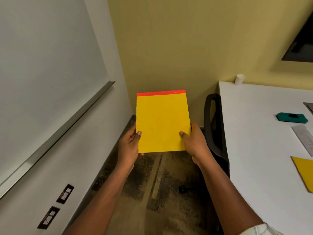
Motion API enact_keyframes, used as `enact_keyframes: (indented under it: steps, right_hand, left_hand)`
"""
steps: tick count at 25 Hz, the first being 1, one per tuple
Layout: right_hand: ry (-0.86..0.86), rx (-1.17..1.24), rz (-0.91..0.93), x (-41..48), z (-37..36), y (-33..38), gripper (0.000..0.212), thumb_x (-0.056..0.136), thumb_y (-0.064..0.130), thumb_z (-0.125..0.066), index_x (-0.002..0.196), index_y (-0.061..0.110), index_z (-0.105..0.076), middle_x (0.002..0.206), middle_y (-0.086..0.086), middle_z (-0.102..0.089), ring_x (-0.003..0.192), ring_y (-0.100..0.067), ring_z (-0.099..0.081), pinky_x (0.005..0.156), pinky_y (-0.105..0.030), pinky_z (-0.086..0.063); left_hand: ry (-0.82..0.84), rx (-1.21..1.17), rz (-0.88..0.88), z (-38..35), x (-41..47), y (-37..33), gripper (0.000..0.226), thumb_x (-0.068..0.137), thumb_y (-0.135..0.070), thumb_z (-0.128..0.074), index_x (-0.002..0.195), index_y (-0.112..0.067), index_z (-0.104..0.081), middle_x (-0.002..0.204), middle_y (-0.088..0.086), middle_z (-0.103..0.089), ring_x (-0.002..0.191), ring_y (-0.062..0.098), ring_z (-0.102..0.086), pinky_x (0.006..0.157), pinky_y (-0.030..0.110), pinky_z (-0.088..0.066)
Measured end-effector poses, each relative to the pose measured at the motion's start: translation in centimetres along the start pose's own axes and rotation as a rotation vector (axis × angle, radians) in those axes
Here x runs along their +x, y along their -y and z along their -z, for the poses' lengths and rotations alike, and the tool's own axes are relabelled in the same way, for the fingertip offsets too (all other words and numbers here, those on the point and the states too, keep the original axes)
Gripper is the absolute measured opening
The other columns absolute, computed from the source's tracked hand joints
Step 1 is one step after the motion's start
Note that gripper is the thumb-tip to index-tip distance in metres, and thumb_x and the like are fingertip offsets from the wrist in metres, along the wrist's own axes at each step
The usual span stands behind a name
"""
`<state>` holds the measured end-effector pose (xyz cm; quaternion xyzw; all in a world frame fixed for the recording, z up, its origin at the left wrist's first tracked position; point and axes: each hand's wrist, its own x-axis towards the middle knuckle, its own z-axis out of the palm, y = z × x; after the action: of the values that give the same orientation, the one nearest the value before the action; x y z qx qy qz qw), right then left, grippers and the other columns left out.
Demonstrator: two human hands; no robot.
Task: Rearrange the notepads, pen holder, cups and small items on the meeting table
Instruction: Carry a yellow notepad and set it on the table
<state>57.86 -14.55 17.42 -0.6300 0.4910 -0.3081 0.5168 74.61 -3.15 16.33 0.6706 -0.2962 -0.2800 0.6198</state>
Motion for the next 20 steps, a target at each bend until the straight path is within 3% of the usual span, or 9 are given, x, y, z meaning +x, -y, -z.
enact_keyframes:
  steps: [4,8,13,15,17,18,20]
  right_hand:
    - [-0.048,0.018,-0.004,6.9,-1.4,1.1,0.037,0.096,0.016,-0.053,0.131,0.018,-0.042,0.111,0.008,-0.051,0.099,-0.013,-0.050,0.080,-0.030,-0.040]
    - [-0.157,0.027,-0.028,13.6,-2.9,2.0,0.038,0.097,0.017,-0.051,0.133,0.018,-0.040,0.113,0.008,-0.050,0.101,-0.013,-0.050,0.080,-0.030,-0.041]
    - [-0.298,0.050,-0.079,22.1,-6.1,4.9,0.039,0.097,0.017,-0.051,0.134,0.019,-0.039,0.115,0.006,-0.050,0.100,-0.014,-0.050,0.073,-0.026,-0.041]
    - [-0.352,0.066,-0.084,24.9,-7.1,6.3,0.040,0.097,0.018,-0.051,0.135,0.020,-0.038,0.114,0.007,-0.050,0.099,-0.014,-0.051,0.073,-0.027,-0.041]
    - [-0.395,0.080,-0.093,27.5,-7.6,7.1,0.041,0.097,0.018,-0.052,0.135,0.020,-0.038,0.114,0.007,-0.050,0.099,-0.014,-0.051,0.077,-0.030,-0.042]
    - [-0.418,0.087,-0.109,28.8,-7.7,7.4,0.042,0.097,0.018,-0.052,0.136,0.020,-0.037,0.114,0.008,-0.050,0.100,-0.014,-0.051,0.079,-0.031,-0.043]
    - [-0.461,0.084,-0.132,31.2,-7.4,7.7,0.043,0.096,0.019,-0.052,0.137,0.019,-0.036,0.115,0.006,-0.049,0.102,-0.016,-0.051,0.082,-0.033,-0.044]
  left_hand:
    - [0.014,-0.024,-0.024,-1.6,8.1,-0.4,0.041,0.096,-0.016,-0.051,0.124,-0.045,-0.045,0.087,-0.041,-0.064,0.073,-0.012,-0.064,0.039,0.026,-0.053]
    - [0.099,-0.043,-0.032,-3.4,16.6,0.0,0.039,0.097,-0.018,-0.050,0.121,-0.049,-0.048,0.103,-0.025,-0.065,0.078,0.004,-0.067,0.040,0.026,-0.052]
    - [0.242,-0.070,-0.031,-4.4,29.0,-0.5,0.038,0.097,-0.018,-0.049,0.123,-0.046,-0.049,0.108,-0.020,-0.064,0.079,0.000,-0.067,0.041,0.022,-0.050]
    - [0.304,-0.080,-0.051,-4.8,33.4,-1.1,0.039,0.097,-0.017,-0.049,0.127,-0.042,-0.050,0.117,-0.016,-0.063,0.091,0.001,-0.066,0.050,0.019,-0.053]
    - [0.350,-0.099,-0.069,-5.7,37.2,-1.3,0.040,0.097,-0.013,-0.048,0.134,-0.029,-0.050,0.128,-0.010,-0.060,0.107,-0.001,-0.061,0.073,0.014,-0.054]
    - [0.371,-0.098,-0.067,-6.3,38.9,-1.3,0.041,0.097,-0.012,-0.048,0.135,-0.025,-0.049,0.130,-0.010,-0.058,0.107,-0.005,-0.059,0.075,0.012,-0.053]
    - [0.394,-0.078,-0.069,-8.0,41.8,-1.4,0.040,0.097,-0.013,-0.049,0.134,-0.028,-0.050,0.117,-0.019,-0.061,0.086,-0.018,-0.060,0.055,0.016,-0.054]
